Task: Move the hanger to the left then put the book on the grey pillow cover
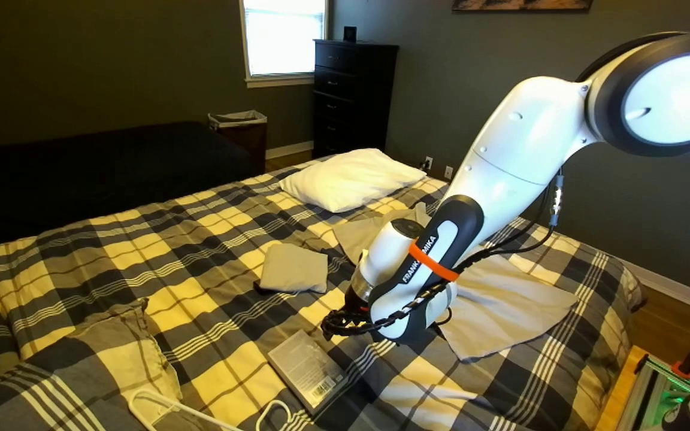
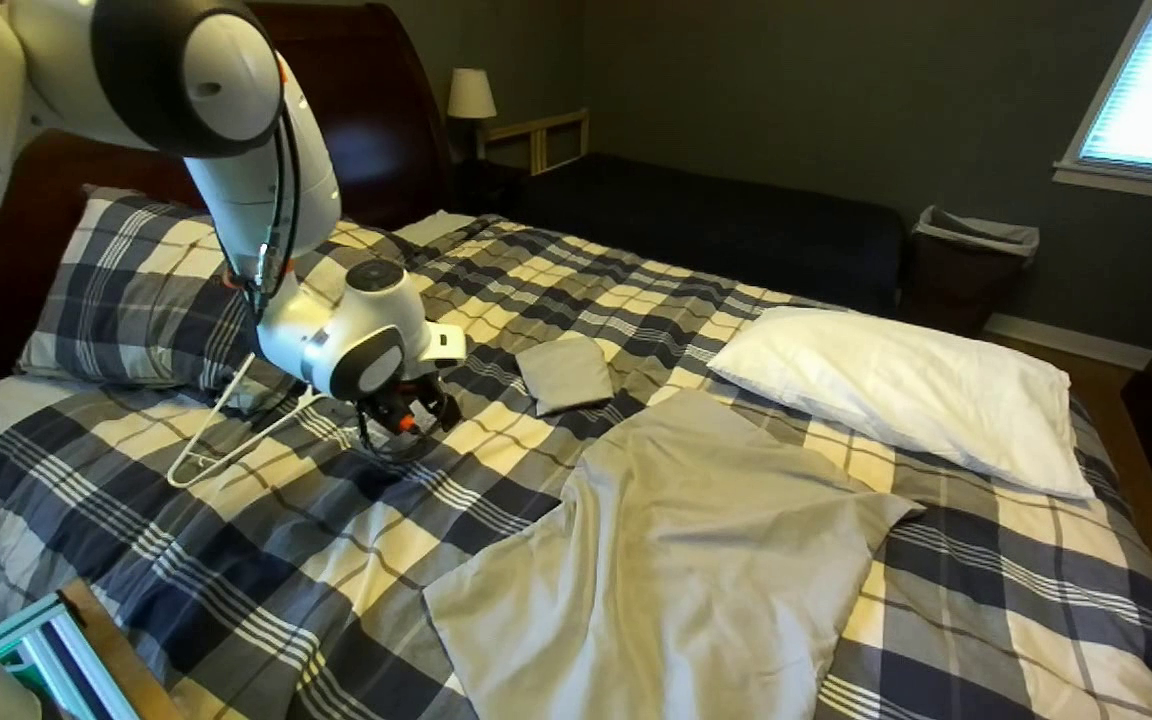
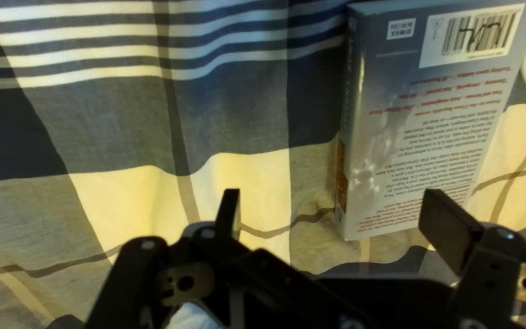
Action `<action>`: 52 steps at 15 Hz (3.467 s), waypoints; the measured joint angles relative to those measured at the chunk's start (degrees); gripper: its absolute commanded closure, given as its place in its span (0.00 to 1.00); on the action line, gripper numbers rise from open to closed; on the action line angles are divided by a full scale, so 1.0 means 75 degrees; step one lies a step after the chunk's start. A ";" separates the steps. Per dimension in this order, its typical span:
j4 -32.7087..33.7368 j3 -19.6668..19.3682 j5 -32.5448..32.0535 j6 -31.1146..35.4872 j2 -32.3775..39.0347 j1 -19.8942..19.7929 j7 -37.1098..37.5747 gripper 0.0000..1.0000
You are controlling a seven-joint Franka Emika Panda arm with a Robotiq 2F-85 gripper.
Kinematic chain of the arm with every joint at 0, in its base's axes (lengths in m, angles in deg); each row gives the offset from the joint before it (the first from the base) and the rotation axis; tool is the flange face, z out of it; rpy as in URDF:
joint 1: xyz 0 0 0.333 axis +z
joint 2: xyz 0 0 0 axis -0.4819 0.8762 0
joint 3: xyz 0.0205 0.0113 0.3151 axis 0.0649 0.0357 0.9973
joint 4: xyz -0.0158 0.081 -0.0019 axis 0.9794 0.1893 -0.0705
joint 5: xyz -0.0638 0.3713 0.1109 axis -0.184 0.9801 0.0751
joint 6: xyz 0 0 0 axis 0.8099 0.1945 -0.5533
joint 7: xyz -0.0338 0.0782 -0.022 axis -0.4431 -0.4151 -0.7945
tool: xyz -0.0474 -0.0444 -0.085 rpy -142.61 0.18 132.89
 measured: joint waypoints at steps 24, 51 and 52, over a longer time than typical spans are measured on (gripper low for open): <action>0.1969 0.2617 -0.1092 -0.0126 0.2879 -0.2575 -0.0731 0.60; 0.0602 -0.1972 -0.0796 -0.1818 -0.0340 0.2291 0.1493 0.92; 0.0601 -0.2029 -0.0831 -0.1889 -0.0348 0.2350 0.1530 0.92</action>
